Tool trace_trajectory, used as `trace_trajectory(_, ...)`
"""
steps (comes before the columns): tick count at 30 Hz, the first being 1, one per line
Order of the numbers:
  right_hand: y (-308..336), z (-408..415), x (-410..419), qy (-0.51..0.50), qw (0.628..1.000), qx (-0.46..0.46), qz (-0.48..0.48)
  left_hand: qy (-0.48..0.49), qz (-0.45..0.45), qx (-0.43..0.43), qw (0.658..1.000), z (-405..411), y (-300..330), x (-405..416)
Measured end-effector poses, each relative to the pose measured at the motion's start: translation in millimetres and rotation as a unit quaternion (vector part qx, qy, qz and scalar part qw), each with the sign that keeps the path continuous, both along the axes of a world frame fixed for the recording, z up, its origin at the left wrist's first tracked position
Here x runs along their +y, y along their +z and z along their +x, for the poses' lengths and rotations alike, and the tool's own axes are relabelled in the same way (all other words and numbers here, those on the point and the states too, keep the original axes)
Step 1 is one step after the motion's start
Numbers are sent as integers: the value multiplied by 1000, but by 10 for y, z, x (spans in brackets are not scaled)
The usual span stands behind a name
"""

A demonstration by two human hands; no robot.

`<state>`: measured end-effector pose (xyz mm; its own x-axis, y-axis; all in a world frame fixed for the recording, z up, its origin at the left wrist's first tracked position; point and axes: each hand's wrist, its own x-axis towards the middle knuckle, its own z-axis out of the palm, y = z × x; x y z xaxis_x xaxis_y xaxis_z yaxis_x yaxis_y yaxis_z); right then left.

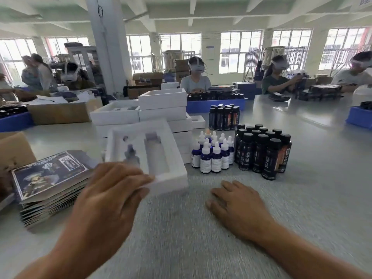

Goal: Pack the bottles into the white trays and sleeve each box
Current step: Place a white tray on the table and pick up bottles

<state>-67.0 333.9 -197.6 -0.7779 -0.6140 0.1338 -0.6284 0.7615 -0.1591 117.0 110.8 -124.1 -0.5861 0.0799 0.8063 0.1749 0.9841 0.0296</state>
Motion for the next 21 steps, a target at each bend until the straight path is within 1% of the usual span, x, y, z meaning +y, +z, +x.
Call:
trace_trajectory(2, 31, 4, 1, 1, 1000, 8, -6, -54, 25, -59, 996, -69, -220, 209)
trace_trajectory(5, 78, -20, 24, -8, 999, 5, -35, -68, 71, -173, 980, -181, -466, 305)
trace_trajectory(6, 85, -26, 33, -8, 999, 3, -46, -73, 78, -192, 976, -200, -524, 304)
trace_trajectory(9, 78, -34, 51, -3, 999, 5, -54, -98, 91, -197, 971, -215, -519, 283)
trace_trajectory(12, 70, -36, 52, 0, 998, 20, -60, -91, 173, -170, 966, -277, -413, 198)
trace_trajectory(14, 69, -36, 47, -2, 997, 27, -67, -60, 238, -151, 958, -385, -384, 98)
trace_trajectory(17, 52, -40, 46, 0, 997, 36, -72, 3, 314, -191, 930, -546, -447, -53)
trace_trajectory(18, 44, -39, 47, 3, 996, 38, -76, 9, 335, -208, 919, -566, -492, -81)
trace_trajectory(21, 22, -36, 52, 11, 995, 40, -93, -16, 387, -235, 892, -555, -563, -94)
